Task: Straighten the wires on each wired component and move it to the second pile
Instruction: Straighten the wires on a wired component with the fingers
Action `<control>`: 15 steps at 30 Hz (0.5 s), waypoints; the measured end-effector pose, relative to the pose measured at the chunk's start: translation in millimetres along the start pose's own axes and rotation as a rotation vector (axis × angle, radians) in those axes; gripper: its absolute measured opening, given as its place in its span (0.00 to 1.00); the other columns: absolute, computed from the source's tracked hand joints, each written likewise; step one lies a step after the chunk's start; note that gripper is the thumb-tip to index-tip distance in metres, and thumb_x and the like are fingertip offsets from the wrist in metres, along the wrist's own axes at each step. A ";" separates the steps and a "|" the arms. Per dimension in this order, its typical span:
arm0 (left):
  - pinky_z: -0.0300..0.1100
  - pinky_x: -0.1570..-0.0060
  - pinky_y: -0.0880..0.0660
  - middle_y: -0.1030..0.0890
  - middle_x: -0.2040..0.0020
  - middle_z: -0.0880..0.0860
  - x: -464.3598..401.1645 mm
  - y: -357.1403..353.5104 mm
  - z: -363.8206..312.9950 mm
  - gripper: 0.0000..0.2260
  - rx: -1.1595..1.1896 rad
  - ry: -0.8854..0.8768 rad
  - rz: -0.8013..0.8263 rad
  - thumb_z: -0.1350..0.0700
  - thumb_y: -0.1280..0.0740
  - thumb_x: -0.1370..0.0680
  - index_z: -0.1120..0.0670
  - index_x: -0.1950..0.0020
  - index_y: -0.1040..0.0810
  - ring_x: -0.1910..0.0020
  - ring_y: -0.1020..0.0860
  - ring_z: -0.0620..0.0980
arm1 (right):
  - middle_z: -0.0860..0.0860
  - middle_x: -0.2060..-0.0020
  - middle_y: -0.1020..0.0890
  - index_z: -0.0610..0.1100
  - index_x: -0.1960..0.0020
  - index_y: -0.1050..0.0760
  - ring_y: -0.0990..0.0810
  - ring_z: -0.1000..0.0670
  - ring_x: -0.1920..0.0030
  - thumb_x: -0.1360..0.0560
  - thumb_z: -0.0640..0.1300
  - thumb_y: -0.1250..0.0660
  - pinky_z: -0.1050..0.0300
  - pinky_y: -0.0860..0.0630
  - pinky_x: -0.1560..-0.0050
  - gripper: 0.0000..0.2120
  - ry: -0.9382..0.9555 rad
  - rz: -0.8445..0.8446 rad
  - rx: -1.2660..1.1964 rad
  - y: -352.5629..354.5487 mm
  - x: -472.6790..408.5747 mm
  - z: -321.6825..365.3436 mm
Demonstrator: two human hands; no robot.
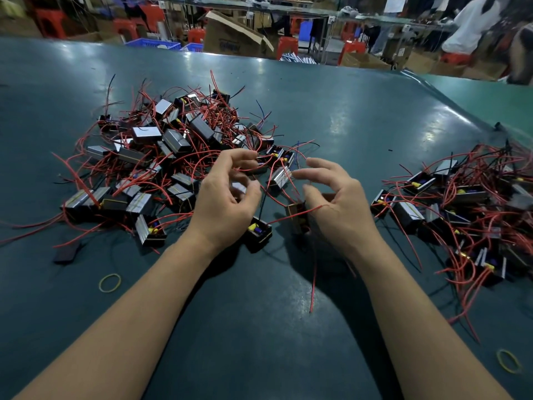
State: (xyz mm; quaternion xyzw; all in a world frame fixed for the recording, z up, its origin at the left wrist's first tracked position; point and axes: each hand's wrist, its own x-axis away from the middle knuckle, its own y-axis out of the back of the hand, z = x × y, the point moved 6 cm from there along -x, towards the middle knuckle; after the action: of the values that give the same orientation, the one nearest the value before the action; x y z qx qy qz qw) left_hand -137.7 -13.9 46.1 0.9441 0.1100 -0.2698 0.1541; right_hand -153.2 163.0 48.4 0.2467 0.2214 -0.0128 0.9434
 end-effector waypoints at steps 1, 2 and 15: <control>0.45 0.59 0.25 0.22 0.51 0.52 0.4 3.0 -9.5 0.11 -0.089 -0.127 -0.031 0.66 0.34 0.25 0.54 0.45 0.25 0.57 0.24 0.48 | 0.53 0.39 0.24 0.48 0.47 0.17 0.26 0.58 0.40 0.24 0.37 0.33 0.77 0.34 0.46 0.10 0.022 -0.015 0.009 3.1 -0.1 1.3; 0.43 0.60 0.27 0.24 0.53 0.52 2.9 3.6 -19.9 0.08 -0.140 -0.264 -0.037 0.65 0.35 0.26 0.57 0.48 0.24 0.58 0.26 0.48 | 0.54 0.41 0.23 0.48 0.47 0.18 0.25 0.60 0.43 0.23 0.39 0.32 0.79 0.34 0.50 0.09 0.028 -0.021 0.016 5.8 -0.2 1.2; 0.51 0.63 0.27 0.24 0.65 0.57 13.0 -10.3 -27.1 0.10 -0.003 -0.231 0.304 0.66 0.43 0.39 0.62 0.60 0.29 0.65 0.25 0.58 | 0.60 0.55 0.17 0.49 0.44 0.20 0.25 0.57 0.64 0.31 0.38 0.23 0.67 0.29 0.59 0.18 0.015 0.483 -0.109 -27.3 13.1 7.5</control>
State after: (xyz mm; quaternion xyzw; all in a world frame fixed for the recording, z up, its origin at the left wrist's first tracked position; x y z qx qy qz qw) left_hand -117.0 6.7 58.6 0.9124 -0.0519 -0.3497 0.2062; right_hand -141.9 136.6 36.2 0.2412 0.1635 0.2270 0.9293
